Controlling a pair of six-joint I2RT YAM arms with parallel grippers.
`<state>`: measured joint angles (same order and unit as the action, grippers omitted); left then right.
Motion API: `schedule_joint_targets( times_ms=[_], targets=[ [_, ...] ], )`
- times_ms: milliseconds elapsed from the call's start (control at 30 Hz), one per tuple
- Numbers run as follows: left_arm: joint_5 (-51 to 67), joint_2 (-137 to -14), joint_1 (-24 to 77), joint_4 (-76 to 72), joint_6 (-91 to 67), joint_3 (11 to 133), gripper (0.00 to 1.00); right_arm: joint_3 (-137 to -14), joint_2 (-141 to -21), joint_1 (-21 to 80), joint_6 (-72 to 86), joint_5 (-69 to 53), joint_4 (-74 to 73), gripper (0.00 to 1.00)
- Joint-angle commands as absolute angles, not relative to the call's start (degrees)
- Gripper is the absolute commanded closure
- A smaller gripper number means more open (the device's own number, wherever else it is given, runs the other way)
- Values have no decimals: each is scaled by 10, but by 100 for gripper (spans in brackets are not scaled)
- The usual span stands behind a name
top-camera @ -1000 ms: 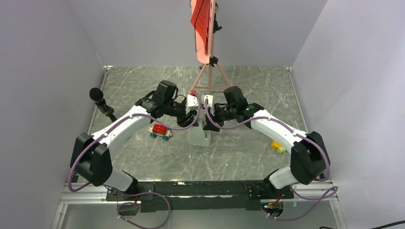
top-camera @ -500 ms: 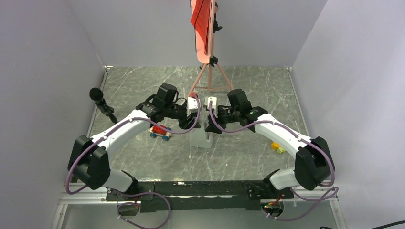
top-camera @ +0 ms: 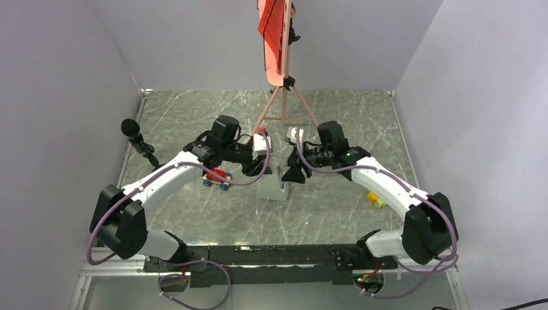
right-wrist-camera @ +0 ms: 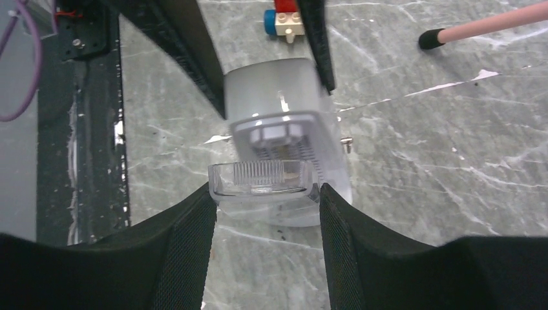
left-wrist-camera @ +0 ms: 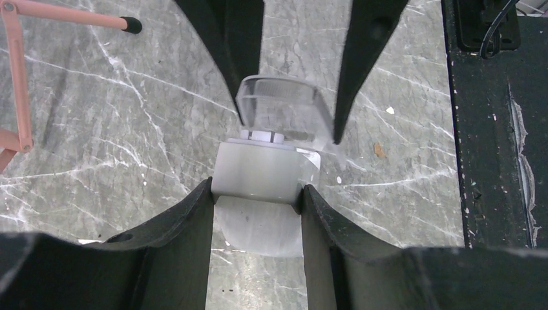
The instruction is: Pack up the instrument practice props
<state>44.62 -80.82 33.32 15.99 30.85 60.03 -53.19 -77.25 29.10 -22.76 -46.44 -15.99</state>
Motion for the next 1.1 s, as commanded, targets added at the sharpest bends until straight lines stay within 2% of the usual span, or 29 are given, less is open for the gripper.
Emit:
schedule_joint_targets(
  times_ms=[0,467,1067],
  targets=[
    [388,-806,330,192,338,572,99,-517,-722,289,-219,-503,-164,100],
    [395,-807,330,200,342,575,99,-515,-711,311,-334,-425,-134,100],
    [397,-807,329,191,332,571,99,-518,-754,314,-301,-448,-103,100]
  ],
)
